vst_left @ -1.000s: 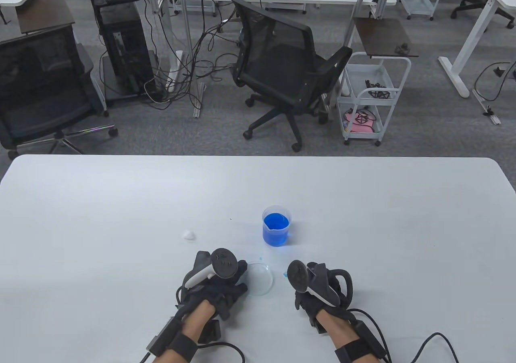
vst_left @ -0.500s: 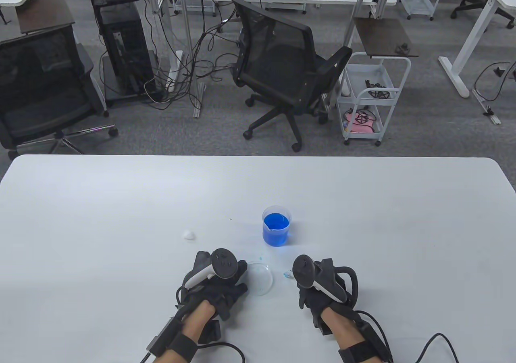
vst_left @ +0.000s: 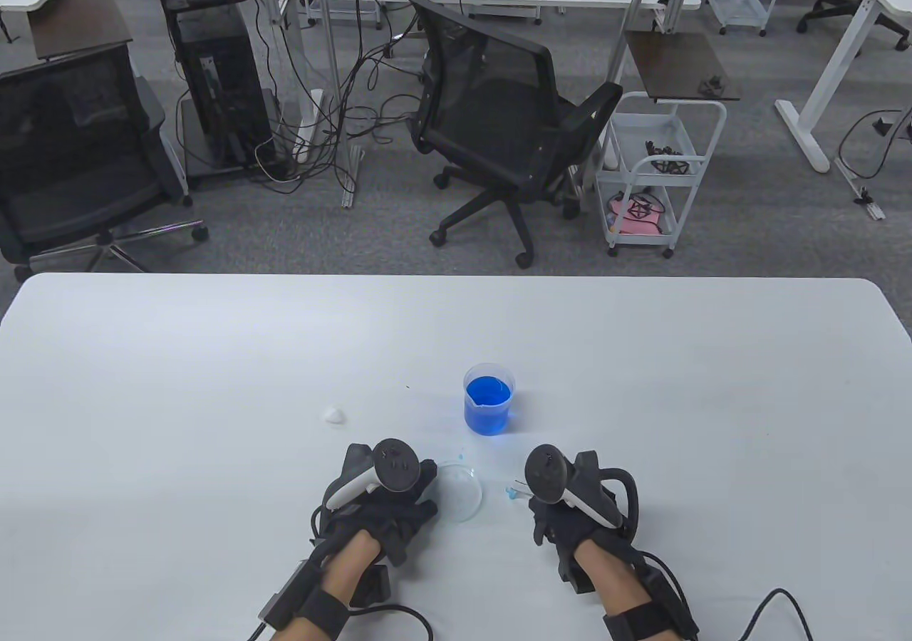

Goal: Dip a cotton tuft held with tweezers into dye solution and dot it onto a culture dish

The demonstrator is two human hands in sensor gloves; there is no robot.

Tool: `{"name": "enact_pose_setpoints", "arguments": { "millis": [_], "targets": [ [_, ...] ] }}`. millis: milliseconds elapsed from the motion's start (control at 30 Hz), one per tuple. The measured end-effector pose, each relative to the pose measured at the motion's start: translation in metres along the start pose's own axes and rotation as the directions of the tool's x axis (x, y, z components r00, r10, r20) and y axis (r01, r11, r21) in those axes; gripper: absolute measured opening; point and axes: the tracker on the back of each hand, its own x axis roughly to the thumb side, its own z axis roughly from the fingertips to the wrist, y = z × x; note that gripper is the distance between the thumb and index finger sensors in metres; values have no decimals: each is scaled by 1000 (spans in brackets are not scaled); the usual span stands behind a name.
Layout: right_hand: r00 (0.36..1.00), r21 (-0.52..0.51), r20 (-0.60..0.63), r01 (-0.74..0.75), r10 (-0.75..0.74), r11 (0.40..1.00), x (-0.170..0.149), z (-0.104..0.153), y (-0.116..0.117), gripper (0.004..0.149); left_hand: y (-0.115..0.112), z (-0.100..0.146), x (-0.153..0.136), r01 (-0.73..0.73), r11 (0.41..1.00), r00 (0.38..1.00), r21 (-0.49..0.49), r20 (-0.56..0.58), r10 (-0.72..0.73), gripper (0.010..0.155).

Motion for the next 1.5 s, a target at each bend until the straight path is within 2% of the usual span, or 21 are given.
{"name": "enact_pose_setpoints", "arguments": {
  "millis": [133,267,433,567,633,667,767,900,1033,1100,1333,1500],
  "targets": [
    [998,59,6,-57,57,997,4,-1,7,50,0,0,0,0,1000,1000,0,0,0,67],
    [996,69,2,-87,87,994,4,-1,4,50,0,0,0,0,1000,1000,0,0,0,67],
    [1000,54,-5,-9,10,999,-5,2,-11,50,0,0,0,1,1000,1000,0,0,-1,67],
    [990,-7,-16,137,-137,991,-18,3,-25,50,0,0,0,0,1000,1000,1,1,0,67],
    [973,-121,-34,223,-228,967,-24,3,-24,50,0,0,0,1,1000,1000,2,1,-1,67],
    [969,-146,-54,233,-243,961,-26,1,-22,51,0,0,0,1,1000,1000,1,2,-1,67],
    [971,-177,-100,197,-217,964,-26,-5,-12,51,0,0,0,0,1000,1000,1,3,0,67],
    [984,-139,-153,68,-89,988,-18,-14,3,50,-1,0,0,2,1000,1000,2,5,-2,67],
    [988,-52,-155,-5,-3,999,-9,-21,18,50,-2,1,0,0,1000,1000,5,12,0,67],
    [988,-59,-147,-59,49,997,-5,-22,19,50,-2,1,1,1,1000,1000,9,17,-2,67],
    [988,-28,-153,-14,10,1000,-8,-19,19,53,-1,0,-1,-3,999,999,53,47,1,67],
    [983,-84,-163,73,-86,994,-20,-11,5,54,12,15,-3,-51,990,995,134,89,40,64]
  ]
}}
